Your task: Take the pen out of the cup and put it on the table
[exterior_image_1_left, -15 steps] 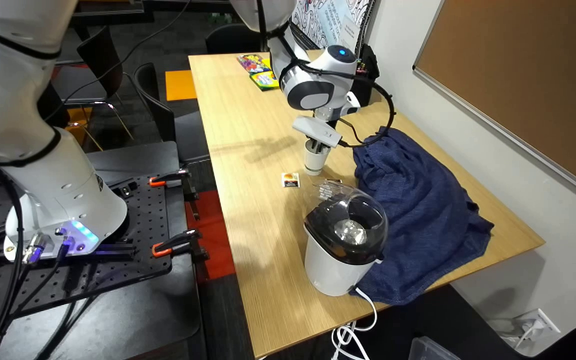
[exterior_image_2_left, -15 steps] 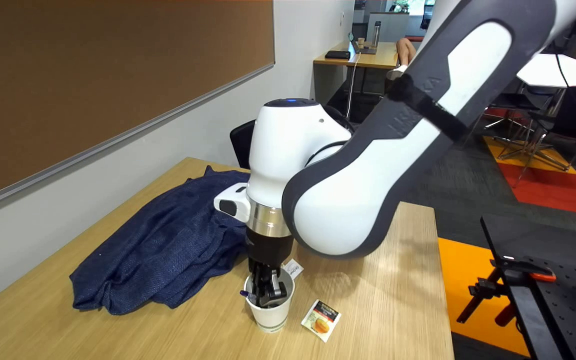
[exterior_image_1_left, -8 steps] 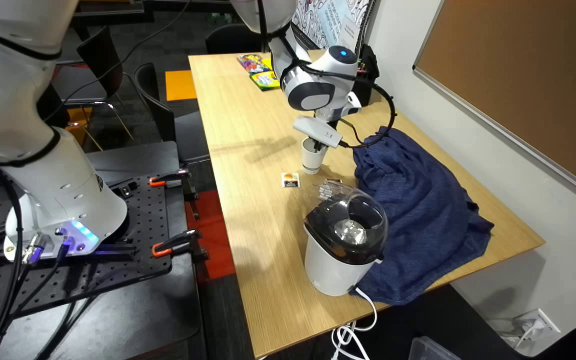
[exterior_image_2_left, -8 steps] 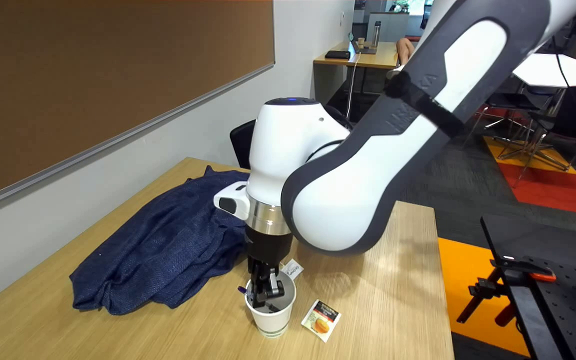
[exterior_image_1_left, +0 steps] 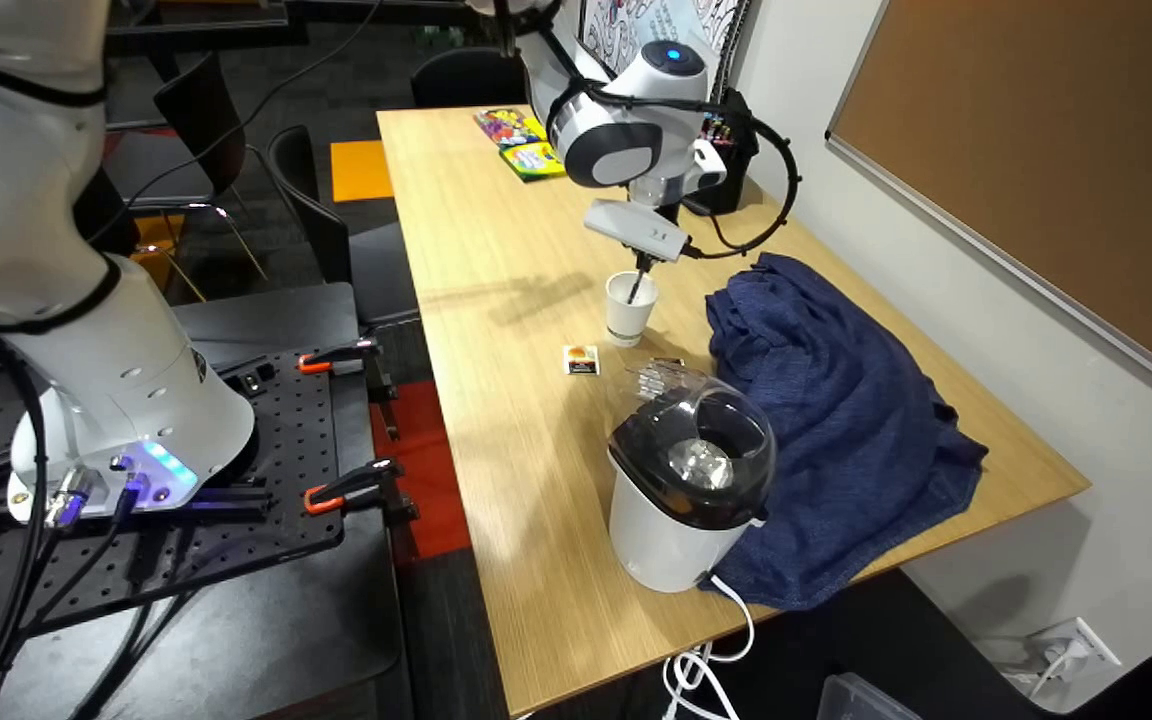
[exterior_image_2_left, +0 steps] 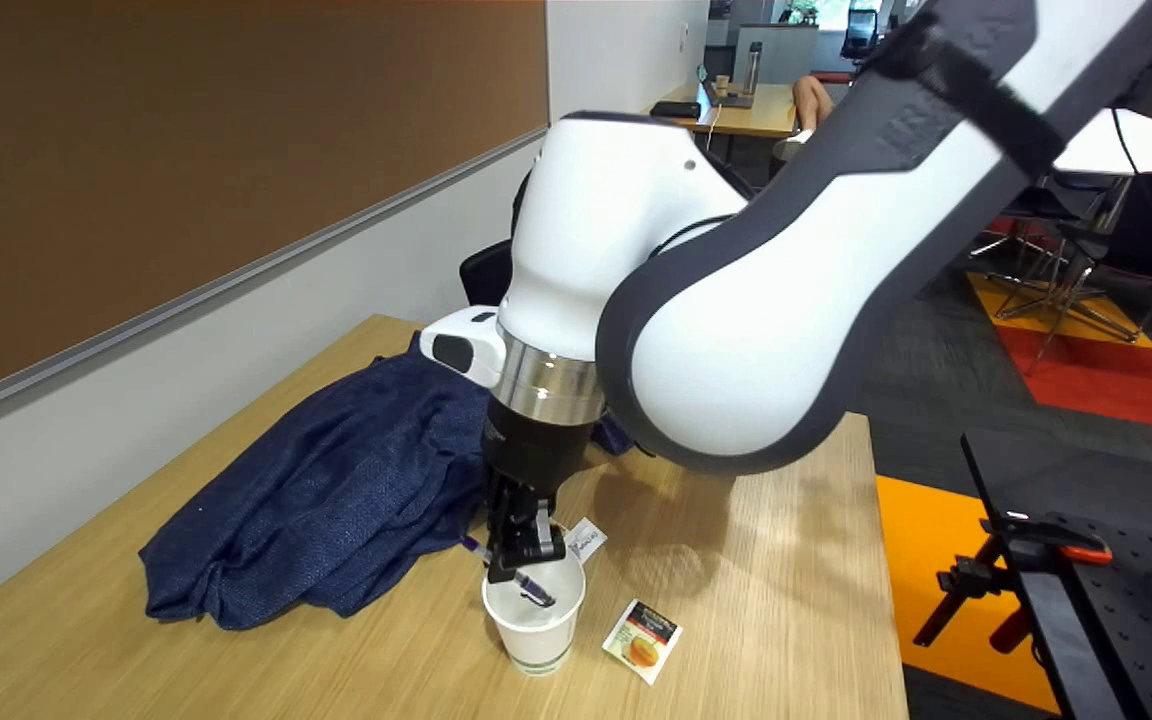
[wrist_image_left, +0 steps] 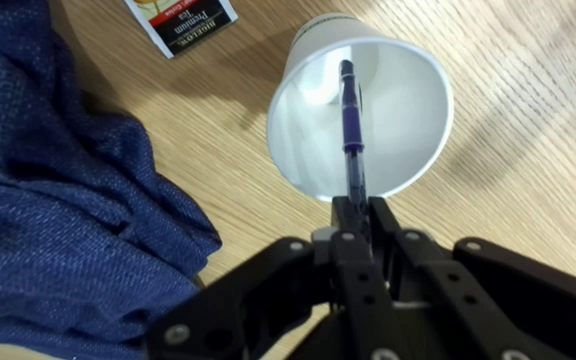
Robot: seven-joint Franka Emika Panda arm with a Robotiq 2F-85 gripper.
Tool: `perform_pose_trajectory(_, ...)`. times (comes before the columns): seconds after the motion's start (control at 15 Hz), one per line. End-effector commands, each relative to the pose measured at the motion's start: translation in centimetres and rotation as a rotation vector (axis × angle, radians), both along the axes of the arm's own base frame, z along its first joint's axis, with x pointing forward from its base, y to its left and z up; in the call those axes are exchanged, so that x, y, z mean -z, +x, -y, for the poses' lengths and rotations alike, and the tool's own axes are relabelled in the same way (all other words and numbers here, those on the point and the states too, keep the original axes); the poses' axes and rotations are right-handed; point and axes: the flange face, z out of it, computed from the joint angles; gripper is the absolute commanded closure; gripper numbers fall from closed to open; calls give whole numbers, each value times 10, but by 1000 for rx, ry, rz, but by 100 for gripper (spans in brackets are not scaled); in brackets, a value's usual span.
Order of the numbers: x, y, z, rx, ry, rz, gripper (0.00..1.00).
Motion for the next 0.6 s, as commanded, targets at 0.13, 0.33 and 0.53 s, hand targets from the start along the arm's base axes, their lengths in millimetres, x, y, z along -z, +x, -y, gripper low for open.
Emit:
perform_pose_trajectory(0.13, -64, -48, -4, 46, -12, 67, 97)
perform_pose_trajectory(0.33, -99, -74, -4, 38, -29, 111, 97)
perform_pose_trajectory(0.53, -130, -98, 5, 71, -41, 135, 97)
